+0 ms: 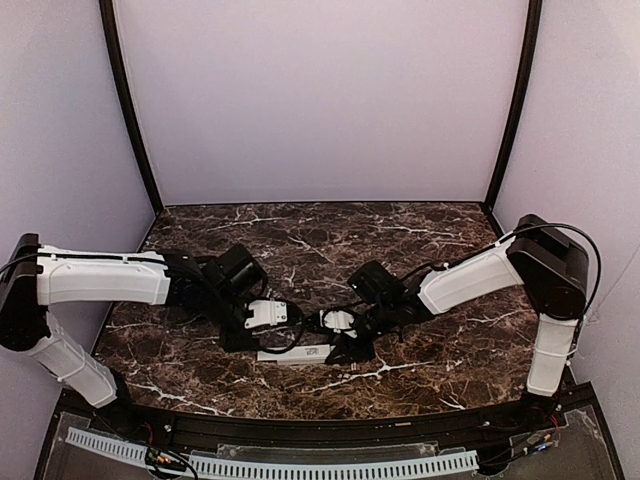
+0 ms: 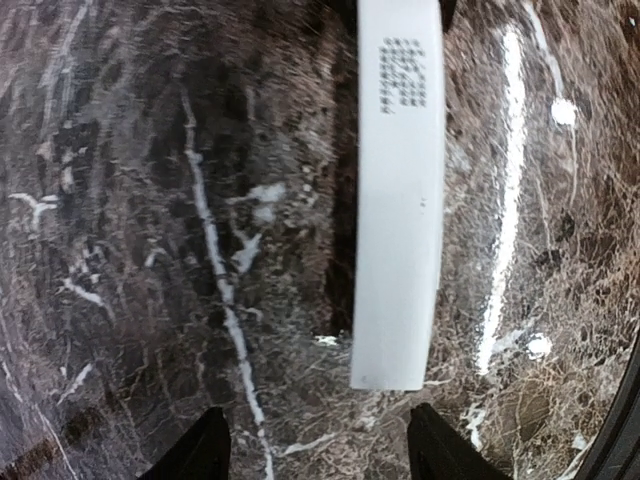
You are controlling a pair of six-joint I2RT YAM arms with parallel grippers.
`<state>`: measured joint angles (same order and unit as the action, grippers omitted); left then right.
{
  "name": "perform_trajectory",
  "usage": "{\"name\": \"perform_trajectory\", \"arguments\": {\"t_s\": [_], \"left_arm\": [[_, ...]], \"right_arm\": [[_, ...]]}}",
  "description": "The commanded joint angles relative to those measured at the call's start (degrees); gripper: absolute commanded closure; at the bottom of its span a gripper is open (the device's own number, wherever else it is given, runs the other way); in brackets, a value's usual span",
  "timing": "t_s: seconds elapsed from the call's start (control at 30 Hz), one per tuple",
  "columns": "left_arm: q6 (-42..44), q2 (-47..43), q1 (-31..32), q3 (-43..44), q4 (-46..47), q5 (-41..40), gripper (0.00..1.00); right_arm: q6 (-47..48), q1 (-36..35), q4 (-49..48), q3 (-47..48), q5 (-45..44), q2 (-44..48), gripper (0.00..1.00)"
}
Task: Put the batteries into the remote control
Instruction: Move the remote control without the battery cover to the center of the board.
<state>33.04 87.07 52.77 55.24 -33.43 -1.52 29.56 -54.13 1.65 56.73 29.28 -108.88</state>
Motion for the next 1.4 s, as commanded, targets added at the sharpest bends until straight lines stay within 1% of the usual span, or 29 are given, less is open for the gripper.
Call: {"name": "perform_trajectory", "arguments": {"t_s": [0.0,0.03,0.1,0.17,0.2,0.23,0.3,0.43,0.57,0.67,0.73,0.83,1.0,1.13,1.2,1.3,1.37], "left_arm": [[-4.7,-7.5,-2.4,-2.2,6.7,-3.2,0.36],[-6.4,-8.5,-3.2,-2.6,7.9,-3.9,0.35],[-9.7,-12.0,-4.2,-4.0,12.2,-8.1,0.29],[-14.0,-14.2,-5.5,-5.2,15.7,-10.4,0.2],[-15.4,-14.8,-6.7,-5.6,17.1,-10.7,0.18],[-18.6,-15.9,-7.3,-5.8,17.7,-11.1,0.13],[-23.5,-17.0,-9.3,-6.0,19.2,-10.8,0.1],[-31.5,-18.1,-10.9,-7.1,22.2,-11.2,0.09],[-39.4,-18.1,-11.8,-8.6,22.1,-12.0,0.09],[-44.6,-18.5,-12.9,-9.5,21.8,-10.8,0.09],[-46.6,-19.2,-13.7,-10.3,21.8,-9.6,0.1],[-49.5,-19.6,-14.7,-11.0,20.9,-9.8,0.1],[-54.7,-19.6,-16.2,-11.6,18.7,-8.5,0.08],[-56.9,-19.6,-16.7,-12.5,18.7,-7.1,0.09],[-57.5,-19.7,-17.0,-13.1,18.9,-6.9,0.11],[-58.2,-19.3,-17.8,-13.5,18.6,-7.3,0.18],[-58.4,-19.0,-18.2,-13.5,18.4,-7.3,0.21]], "right_arm": [[-1.0,-0.4,-0.3,-1.0,-1.2,-0.3,0.66],[-1.1,-0.4,-0.5,-1.0,-1.1,-0.3,0.67],[-1.2,-0.5,-0.9,-0.9,-0.8,-0.2,0.68],[-1.2,-0.4,-1.0,-0.8,-0.4,-0.2,0.68],[-1.1,-0.5,-1.0,-0.7,-0.3,-0.2,0.66],[-1.0,-0.5,-0.9,-0.6,-0.3,-0.2,0.64],[-1.0,-0.5,-0.6,-0.3,-0.4,-0.3,0.59],[-0.3,-0.6,1.6,1.4,-0.9,-1.1,0.52],[0.3,-0.8,3.9,3.3,-1.9,-1.8,0.51],[0.6,-1.1,5.2,4.8,-2.3,-2.2,0.5],[0.9,-1.5,6.4,5.9,-2.7,-2.8,0.49],[1.8,-2.2,8.2,7.6,-3.5,-3.9,0.48],[2.5,-3.0,10.5,10.1,-4.1,-5.4,0.49],[2.8,-3.6,12.0,11.6,-5.3,-6.4,0.54],[2.9,-3.9,12.7,12.3,-5.8,-7.0,0.58],[3.0,-3.9,13.3,13.0,-6.0,-7.5,0.66],[2.7,-3.8,13.2,13.2,-6.4,-7.5,0.7]]}}
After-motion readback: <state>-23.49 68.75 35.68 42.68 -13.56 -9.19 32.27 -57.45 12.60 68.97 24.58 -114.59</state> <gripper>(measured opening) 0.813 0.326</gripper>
